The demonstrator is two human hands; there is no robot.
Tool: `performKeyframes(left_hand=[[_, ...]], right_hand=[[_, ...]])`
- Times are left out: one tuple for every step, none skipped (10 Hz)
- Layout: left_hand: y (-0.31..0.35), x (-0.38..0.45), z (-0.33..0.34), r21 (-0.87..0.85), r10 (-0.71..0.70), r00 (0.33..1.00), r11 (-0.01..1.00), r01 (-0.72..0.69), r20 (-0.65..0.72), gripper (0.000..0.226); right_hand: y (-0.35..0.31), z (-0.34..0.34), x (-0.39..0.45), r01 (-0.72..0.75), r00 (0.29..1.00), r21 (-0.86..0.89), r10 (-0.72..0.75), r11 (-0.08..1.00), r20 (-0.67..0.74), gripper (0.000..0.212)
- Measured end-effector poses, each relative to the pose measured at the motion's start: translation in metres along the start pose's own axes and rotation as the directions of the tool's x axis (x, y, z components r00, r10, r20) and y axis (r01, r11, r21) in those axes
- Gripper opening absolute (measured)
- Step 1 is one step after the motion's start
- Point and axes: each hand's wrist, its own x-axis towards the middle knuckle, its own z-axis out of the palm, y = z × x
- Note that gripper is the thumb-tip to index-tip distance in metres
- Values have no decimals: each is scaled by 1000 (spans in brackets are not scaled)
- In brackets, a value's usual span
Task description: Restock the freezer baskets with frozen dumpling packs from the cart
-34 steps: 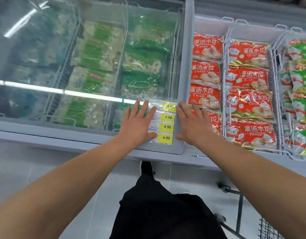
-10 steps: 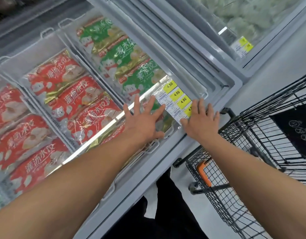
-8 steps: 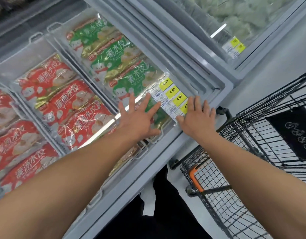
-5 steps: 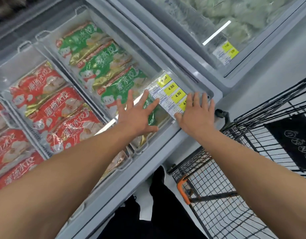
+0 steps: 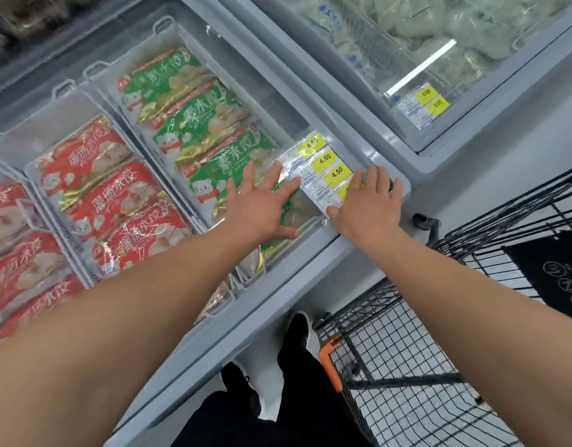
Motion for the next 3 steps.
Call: performKeyframes(left_hand=[[10, -14, -1, -22, -36, 998, 999, 35, -55, 94], [5, -32, 6, -74, -49, 992, 996, 40, -118, 78], [-21, -53, 11, -101, -51, 990, 994, 38, -129, 65]], right_hand=[[-2, -5, -5, 17, 1000, 28, -17, 999, 0, 86], [-14, -8, -17, 110, 994, 51, -109, 993, -14, 77], [-36, -13, -31, 219, 976, 55, -219, 974, 1, 79]])
